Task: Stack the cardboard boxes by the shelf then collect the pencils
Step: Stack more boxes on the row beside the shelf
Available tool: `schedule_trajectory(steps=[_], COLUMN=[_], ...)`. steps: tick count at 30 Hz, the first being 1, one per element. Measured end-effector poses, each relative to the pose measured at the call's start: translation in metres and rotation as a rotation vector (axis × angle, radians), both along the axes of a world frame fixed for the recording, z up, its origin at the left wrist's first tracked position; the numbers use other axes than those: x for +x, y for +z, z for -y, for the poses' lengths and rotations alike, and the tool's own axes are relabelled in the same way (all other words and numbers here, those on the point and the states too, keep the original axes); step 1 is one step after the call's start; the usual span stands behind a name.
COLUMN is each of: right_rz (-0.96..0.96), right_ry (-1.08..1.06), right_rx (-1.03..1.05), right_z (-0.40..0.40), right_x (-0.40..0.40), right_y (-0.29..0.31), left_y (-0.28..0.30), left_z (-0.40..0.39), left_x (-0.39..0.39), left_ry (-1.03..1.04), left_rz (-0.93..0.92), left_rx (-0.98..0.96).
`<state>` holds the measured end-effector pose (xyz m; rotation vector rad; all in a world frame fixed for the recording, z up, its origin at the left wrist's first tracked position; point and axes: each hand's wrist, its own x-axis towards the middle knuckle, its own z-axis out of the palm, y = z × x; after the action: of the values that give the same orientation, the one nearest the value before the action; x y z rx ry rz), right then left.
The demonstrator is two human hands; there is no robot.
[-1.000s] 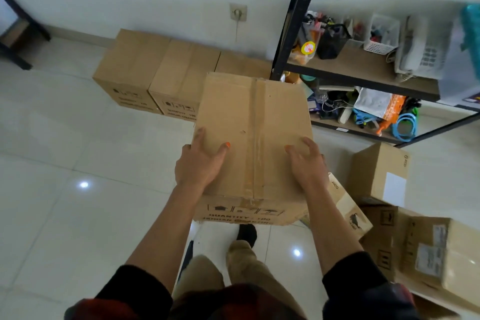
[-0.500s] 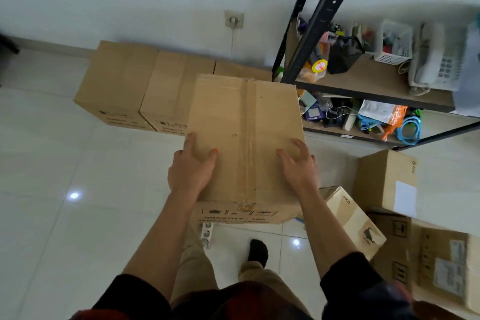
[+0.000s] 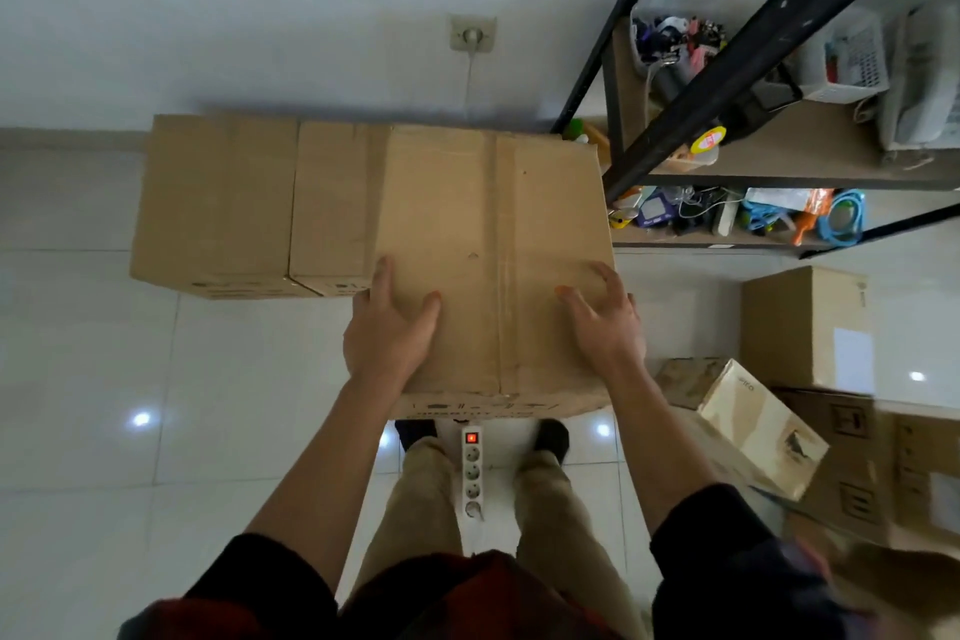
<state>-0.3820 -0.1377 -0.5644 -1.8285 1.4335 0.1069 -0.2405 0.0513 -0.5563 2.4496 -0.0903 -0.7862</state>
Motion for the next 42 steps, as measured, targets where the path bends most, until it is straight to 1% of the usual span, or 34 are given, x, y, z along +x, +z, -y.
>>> schedule_trajectory(steps=[7, 11, 14, 16, 18, 20, 22, 24, 25, 27, 29, 31, 34, 37, 42], right_rz=[-0.018, 0.01, 0.037, 0.064, 0.055, 0.001, -0.105, -0.174, -0.17, -0.131, -0.136, -0.21, -0.241, -0.249, -0.254], right_ry=[0.043, 0.066, 0.062, 0.056, 0.054, 0.079, 0.139, 0.232, 0.3, 0.472, 0.64, 0.748, 0.788, 0.806, 0.794], right_rx=[-0.037, -0.043, -0.049, -0.065, -0.087, -0.15, -0.294, -0.411, -0.419, -0.358, -0.287, -0.259, -0.293, -0.332, -0.386], right_z=[0.025, 0.046, 0.06, 0.07, 0.077, 0.078, 0.07, 0.055, 0.046, 0.028, 0.017, 0.022, 0.042, 0.059, 0.092], right_x=[0.034, 0.047, 0.053, 0.056, 0.057, 0.057, 0.056, 0.052, 0.049, 0.04, 0.025, 0.012, 0.011, 0.016, 0.027], right_y=[-0.035, -0.063, -0.087, -0.102, -0.114, -0.121, -0.121, -0.114, -0.11, -0.107, -0.11, -0.111, -0.105, -0.102, -0.096], left_y=[-0.032, -0.057, -0.076, -0.093, -0.109, -0.121, -0.128, -0.129, -0.128, -0.122, -0.117, -0.112, -0.109, -0.108, -0.105], left_z=[0.021, 0.039, 0.052, 0.059, 0.065, 0.069, 0.069, 0.064, 0.063, 0.063, 0.066, 0.066, 0.062, 0.062, 0.08], left_x=[0.033, 0.047, 0.056, 0.061, 0.064, 0.064, 0.061, 0.053, 0.047, 0.031, 0.015, 0.007, 0.013, 0.028, 0.05], left_ry=[-0.07, -0.041, -0.055, -0.087, -0.146, -0.227, -0.263, -0.204, -0.146, -0.085, -0.151, -0.221, -0.277, -0.374, -0.45], left_rz=[0.008, 0.009, 0.016, -0.016, -0.057, -0.063, -0.027, 0.045, 0.088, 0.14, 0.125, 0.069, 0.013, -0.04, 0.073], left_rx=[-0.019, -0.065, -0.124, -0.169, -0.151, -0.083, -0.026, 0.004, 0.022, 0.07, 0.134, 0.157, 0.122, 0.132, 0.105])
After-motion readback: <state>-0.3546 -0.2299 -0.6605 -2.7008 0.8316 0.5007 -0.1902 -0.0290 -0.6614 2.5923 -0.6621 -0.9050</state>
